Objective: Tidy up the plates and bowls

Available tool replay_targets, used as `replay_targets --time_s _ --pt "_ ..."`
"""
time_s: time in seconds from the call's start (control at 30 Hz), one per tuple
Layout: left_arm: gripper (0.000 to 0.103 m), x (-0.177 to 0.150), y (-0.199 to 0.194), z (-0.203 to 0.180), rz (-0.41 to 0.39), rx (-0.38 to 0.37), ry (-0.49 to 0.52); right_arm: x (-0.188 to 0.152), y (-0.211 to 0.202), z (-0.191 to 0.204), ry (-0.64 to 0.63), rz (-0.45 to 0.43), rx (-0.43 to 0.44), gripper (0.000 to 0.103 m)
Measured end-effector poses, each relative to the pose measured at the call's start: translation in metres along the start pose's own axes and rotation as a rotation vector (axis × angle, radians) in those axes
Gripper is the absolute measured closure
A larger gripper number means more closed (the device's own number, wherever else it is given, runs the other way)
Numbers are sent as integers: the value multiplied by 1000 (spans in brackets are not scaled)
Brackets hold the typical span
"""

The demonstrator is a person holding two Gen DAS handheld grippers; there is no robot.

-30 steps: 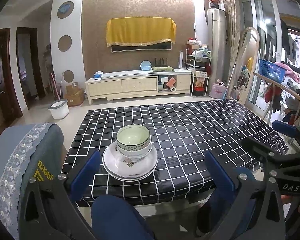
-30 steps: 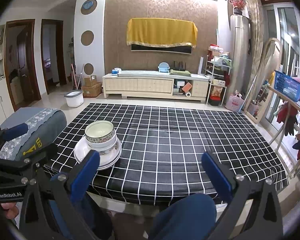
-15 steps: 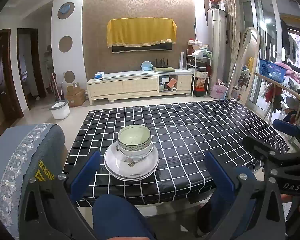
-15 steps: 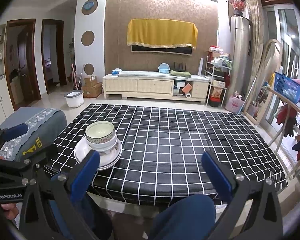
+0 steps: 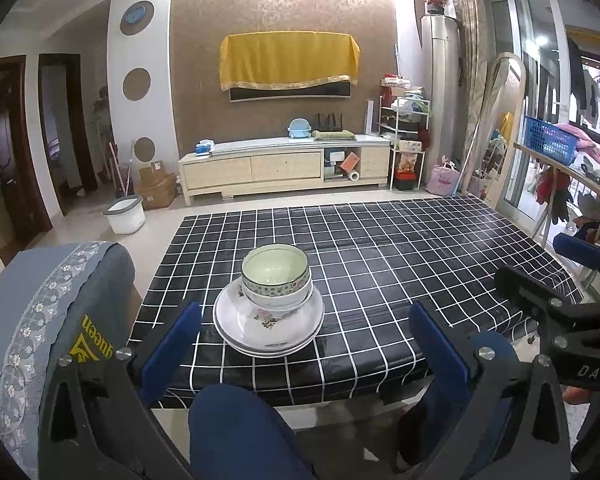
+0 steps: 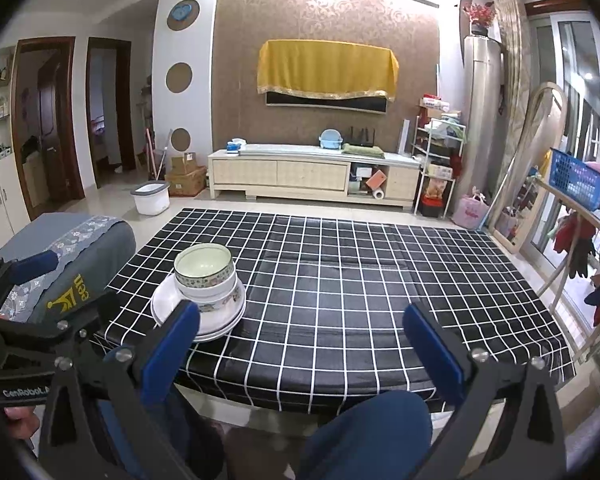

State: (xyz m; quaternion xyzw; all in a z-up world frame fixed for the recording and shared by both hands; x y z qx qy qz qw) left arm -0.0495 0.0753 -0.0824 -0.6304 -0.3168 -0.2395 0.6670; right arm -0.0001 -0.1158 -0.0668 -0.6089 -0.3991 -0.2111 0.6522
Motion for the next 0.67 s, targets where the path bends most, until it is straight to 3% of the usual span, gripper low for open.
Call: replay_targets --time_s 0.67 --pt "0 0 -2 2 4 -10 -11 1 0 5 -1 11 -3 0"
Point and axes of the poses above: each gripper's, at about its wrist camera, not at the fingertips, and y roughly the way its jaws point, z to its left, x to its top, the point moved 9 cm from there along y, roughly the way its jaws point, and after that the axes turned 13 degrees about z, right-handed, at the moved point
